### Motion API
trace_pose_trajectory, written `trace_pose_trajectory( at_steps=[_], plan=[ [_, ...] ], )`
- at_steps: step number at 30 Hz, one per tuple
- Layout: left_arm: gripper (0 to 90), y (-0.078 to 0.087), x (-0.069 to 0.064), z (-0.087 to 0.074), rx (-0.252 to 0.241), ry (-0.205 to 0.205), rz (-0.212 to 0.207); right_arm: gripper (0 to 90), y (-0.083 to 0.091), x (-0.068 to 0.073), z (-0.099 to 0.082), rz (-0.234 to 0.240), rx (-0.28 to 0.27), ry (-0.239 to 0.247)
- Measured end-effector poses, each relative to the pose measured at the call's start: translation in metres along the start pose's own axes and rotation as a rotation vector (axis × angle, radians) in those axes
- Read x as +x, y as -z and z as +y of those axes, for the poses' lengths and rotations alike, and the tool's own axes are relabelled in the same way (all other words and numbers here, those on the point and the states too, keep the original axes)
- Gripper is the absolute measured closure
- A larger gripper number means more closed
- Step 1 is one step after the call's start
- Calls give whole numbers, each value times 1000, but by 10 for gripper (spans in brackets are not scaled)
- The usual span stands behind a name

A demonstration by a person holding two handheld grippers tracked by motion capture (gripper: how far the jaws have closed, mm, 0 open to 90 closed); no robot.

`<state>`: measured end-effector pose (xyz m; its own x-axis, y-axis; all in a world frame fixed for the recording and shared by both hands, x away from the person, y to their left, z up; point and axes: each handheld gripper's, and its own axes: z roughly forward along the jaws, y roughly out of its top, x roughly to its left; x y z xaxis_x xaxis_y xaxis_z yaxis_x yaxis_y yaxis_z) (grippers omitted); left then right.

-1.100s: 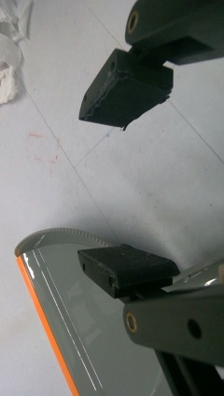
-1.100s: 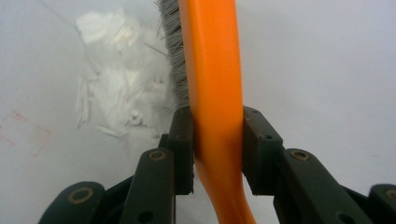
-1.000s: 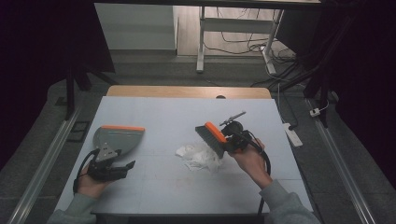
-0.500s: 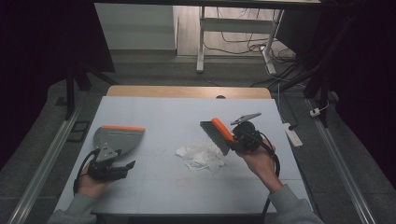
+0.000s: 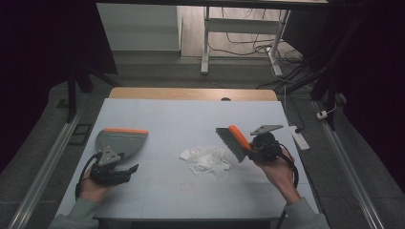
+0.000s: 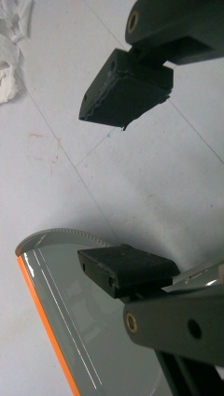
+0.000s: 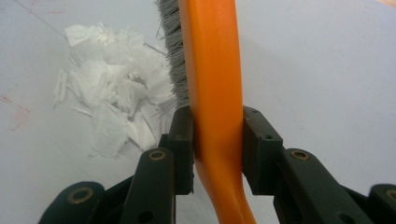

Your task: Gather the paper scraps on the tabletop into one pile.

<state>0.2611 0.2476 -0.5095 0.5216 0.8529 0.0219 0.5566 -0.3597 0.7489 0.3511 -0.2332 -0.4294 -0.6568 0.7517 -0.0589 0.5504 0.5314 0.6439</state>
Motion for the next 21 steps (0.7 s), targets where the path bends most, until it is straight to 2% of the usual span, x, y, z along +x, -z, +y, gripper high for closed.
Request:
trace_pose_trajectory(
  at_steps=[11, 14, 21],
  plan=[
    [304, 0, -2, 1, 2, -2, 4, 677, 15, -15, -30, -10, -66, -7],
    [304, 0, -2, 1, 1, -4, 4, 677, 17, -17, -40, -28, -78, -3],
    [304, 0, -3, 1, 2, -6, 5, 677, 20, -26, -66, -47, -126, -34]
  ],
)
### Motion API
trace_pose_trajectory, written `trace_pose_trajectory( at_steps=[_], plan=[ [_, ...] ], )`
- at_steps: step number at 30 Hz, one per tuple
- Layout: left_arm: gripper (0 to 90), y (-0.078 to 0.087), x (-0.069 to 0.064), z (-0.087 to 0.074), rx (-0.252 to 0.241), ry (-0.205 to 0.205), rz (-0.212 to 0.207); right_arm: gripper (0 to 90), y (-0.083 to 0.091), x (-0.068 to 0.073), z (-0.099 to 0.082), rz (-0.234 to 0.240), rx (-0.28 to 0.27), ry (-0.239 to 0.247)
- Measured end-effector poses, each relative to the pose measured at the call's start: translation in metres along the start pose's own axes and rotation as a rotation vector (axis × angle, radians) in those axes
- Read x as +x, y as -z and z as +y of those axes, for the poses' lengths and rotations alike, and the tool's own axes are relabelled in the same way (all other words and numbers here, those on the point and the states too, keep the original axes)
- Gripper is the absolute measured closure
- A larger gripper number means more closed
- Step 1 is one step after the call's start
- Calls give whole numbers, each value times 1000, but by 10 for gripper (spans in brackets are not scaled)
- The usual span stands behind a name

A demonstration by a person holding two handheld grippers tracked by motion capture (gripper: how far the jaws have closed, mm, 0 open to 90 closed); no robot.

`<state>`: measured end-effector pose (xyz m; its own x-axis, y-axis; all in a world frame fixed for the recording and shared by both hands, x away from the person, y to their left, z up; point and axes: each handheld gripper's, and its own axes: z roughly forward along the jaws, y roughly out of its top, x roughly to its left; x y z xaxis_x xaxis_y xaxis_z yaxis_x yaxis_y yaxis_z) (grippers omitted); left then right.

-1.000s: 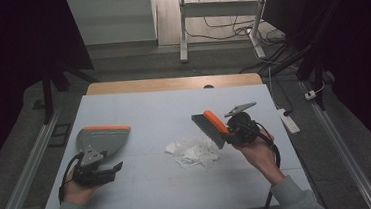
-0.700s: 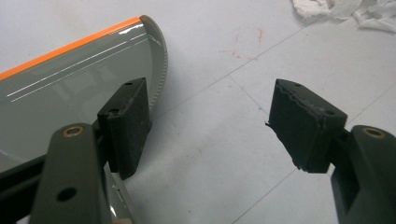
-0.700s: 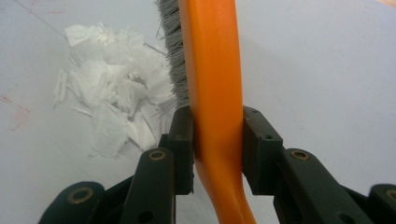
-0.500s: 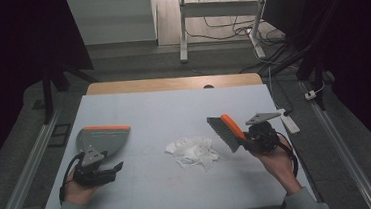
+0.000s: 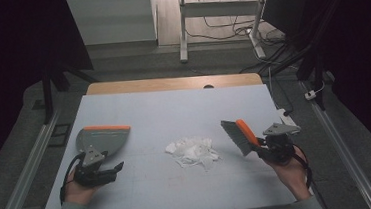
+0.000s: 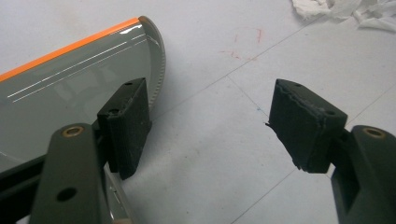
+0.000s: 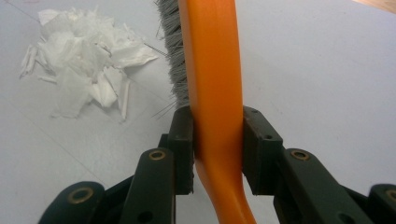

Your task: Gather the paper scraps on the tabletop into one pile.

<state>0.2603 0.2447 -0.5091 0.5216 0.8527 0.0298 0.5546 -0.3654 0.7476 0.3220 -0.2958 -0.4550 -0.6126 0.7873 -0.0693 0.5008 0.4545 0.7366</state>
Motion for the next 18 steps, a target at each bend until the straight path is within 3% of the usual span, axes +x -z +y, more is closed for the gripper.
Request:
trace_pose_trajectory(
  at_steps=[3, 6, 18],
  plan=[
    [304, 1, -1, 0, -5, -5, -1, 677, 3, -3, -10, -17, -14, 3],
    [304, 1, -1, 0, -7, -8, -1, 677, 4, -8, -15, -2, -29, -9],
    [304, 3, -4, 0, -17, -13, -11, 677, -5, -4, -13, 2, -31, 25]
  ],
)
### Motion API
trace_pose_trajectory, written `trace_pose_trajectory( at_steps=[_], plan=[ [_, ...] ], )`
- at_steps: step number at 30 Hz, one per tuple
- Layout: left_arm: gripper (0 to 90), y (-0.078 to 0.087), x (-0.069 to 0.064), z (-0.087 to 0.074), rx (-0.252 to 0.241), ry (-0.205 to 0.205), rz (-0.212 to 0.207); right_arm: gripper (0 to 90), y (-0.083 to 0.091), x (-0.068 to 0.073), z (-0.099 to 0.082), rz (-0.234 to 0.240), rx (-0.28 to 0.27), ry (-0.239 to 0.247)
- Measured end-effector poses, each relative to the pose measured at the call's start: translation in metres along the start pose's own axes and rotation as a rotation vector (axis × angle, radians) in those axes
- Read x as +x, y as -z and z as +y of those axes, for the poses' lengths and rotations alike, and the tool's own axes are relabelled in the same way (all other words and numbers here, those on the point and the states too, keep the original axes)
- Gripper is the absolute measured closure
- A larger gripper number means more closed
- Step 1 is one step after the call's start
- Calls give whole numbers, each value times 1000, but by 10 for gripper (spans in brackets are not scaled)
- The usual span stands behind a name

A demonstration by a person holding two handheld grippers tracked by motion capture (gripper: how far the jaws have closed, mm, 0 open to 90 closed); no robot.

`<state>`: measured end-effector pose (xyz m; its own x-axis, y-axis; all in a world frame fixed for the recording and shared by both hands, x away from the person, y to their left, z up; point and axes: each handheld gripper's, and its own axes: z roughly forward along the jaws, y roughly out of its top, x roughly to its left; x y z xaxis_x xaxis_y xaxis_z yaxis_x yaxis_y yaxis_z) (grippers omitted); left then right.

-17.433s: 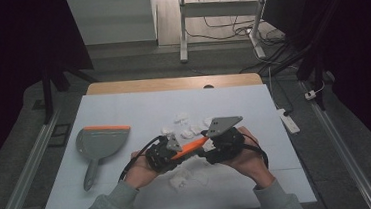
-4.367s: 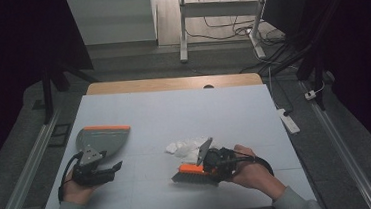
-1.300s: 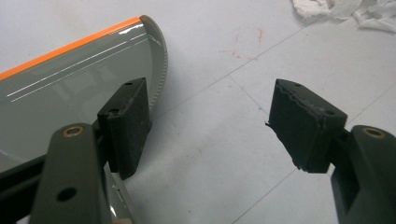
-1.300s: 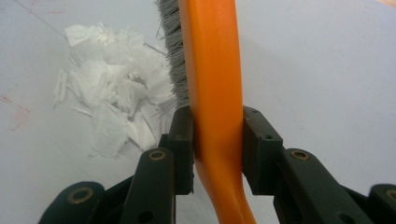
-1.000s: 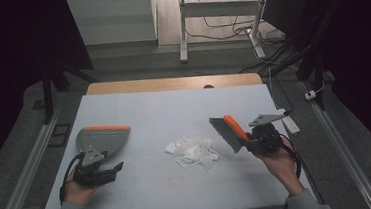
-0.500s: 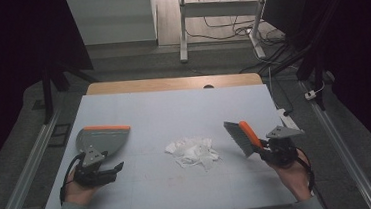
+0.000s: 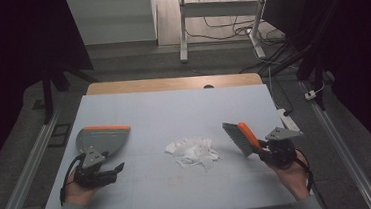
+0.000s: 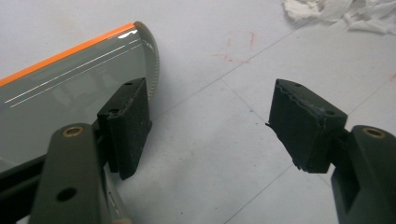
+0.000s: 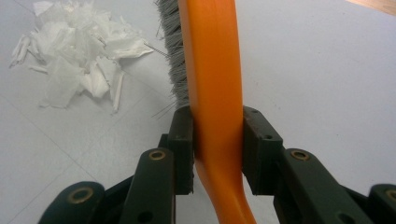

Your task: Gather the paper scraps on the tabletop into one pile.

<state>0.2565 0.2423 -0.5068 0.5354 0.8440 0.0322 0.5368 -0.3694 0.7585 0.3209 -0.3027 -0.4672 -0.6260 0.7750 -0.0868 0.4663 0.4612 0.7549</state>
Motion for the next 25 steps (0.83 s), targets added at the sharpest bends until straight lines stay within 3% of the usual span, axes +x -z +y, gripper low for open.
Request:
trace_pose_trajectory(
  at_steps=[25],
  plan=[
    [301, 0, 0, 0, -1, -1, -6, 677, 1, 3, 0, -5, -7, 13]
  ],
)
